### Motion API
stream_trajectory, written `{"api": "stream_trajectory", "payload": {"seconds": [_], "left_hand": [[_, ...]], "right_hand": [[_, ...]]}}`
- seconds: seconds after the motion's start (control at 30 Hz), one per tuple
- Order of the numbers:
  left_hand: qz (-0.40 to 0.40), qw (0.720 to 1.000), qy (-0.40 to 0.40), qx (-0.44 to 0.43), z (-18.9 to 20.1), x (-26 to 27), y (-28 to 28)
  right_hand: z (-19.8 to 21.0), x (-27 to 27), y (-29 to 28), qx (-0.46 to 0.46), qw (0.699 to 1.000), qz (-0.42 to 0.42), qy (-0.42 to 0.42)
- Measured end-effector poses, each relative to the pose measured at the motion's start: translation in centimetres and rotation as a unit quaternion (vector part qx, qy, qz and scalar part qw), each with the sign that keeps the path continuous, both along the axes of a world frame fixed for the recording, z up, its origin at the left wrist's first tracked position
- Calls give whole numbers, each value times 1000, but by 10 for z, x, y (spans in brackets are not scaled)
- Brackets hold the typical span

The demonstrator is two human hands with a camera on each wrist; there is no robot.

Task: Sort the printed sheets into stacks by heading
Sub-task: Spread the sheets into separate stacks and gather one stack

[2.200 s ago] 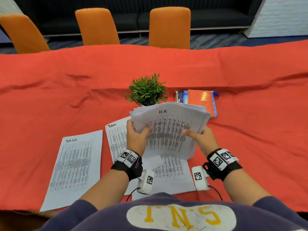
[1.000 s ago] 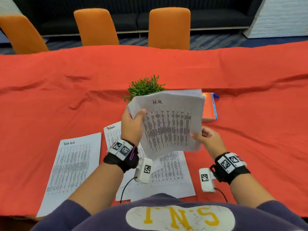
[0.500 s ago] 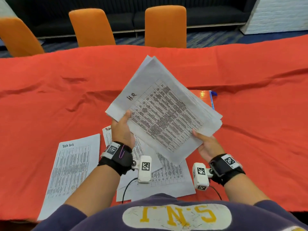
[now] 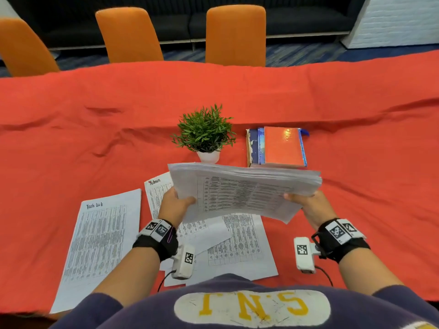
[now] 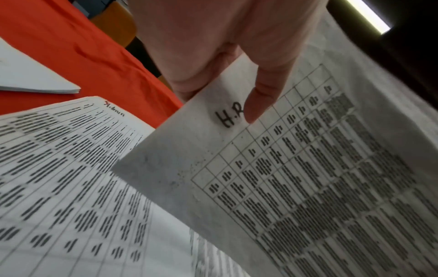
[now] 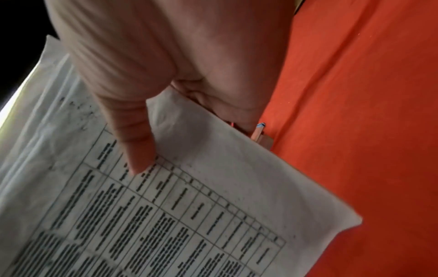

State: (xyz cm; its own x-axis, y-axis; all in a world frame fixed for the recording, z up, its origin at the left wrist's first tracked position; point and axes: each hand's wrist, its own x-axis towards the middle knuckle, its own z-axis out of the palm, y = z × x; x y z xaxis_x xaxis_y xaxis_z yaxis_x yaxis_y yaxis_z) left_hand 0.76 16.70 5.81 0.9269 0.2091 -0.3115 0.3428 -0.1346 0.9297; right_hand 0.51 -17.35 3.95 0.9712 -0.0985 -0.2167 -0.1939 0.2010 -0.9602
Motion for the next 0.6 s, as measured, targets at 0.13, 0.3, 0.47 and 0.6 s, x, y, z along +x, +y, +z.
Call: {"api": "stream_trajectory", "payload": {"seconds": [0.13, 0.3, 0.47, 0.6], "left_hand": [[15, 1000, -2, -6, -6, -11, -8], [57, 997, -5, -53, -10, -11, -17], [61, 995, -46, -61, -4, -7, -9], [52, 995, -49, -69, -8, -7, -3]], "right_hand": [[-16, -5, 5, -97, 995, 26, 25], [-17, -4, 18, -72, 996, -17, 42], [-3, 0, 16, -58, 998, -29, 25], [-5, -1, 13, -68, 997, -17, 34]]}}
